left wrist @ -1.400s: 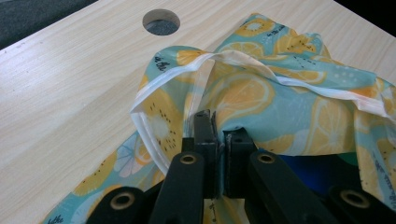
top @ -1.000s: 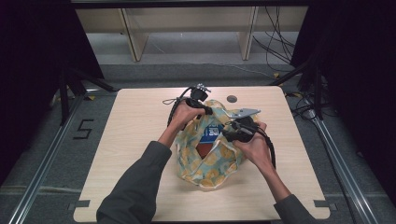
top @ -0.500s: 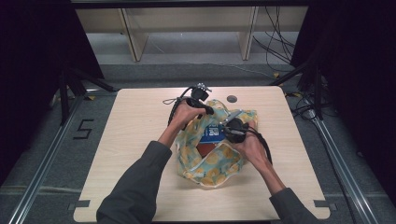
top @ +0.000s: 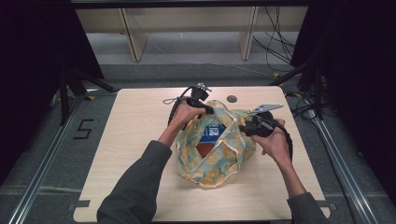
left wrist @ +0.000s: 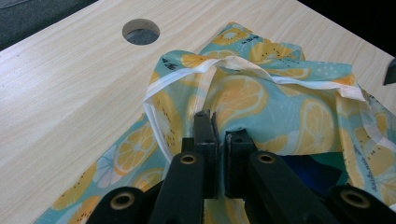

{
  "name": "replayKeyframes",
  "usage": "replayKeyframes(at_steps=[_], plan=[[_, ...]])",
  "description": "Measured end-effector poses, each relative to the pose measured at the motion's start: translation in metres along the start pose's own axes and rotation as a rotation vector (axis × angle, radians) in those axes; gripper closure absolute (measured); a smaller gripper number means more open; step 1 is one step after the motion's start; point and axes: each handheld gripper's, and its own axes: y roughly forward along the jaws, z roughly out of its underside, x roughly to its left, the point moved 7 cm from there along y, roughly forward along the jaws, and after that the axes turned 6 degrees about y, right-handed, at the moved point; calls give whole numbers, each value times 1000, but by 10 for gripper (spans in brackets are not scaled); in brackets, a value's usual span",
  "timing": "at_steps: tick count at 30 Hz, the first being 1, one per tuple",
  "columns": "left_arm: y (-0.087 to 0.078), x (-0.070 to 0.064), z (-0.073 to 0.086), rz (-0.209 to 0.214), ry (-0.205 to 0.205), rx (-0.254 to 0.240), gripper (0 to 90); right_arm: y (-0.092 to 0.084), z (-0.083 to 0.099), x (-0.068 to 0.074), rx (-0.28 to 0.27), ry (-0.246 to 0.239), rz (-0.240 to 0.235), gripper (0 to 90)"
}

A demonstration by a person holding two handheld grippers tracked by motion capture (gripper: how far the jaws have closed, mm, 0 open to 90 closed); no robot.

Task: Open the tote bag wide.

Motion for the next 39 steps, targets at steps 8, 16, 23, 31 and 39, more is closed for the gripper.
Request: replayKeyframes(at_steps=[8, 16, 23, 31, 39], plan=[[-4, -7, -2, 14, 16, -17, 868, 26, -23, 9, 20, -14, 57, 686], [-10, -4, -1, 16, -16, -64, 885, 16, -13, -35, 51, -29, 144, 896], [-8, -4, -3, 31, -13, -72, 889, 26, 35, -82, 137, 8, 178, 900], [-7, 6, -2, 21, -39, -42, 882, 15, 38, -76, 100, 65, 125, 780], [5, 7, -4, 8, -79, -36, 877, -23, -7, -2, -72, -42, -78, 830]])
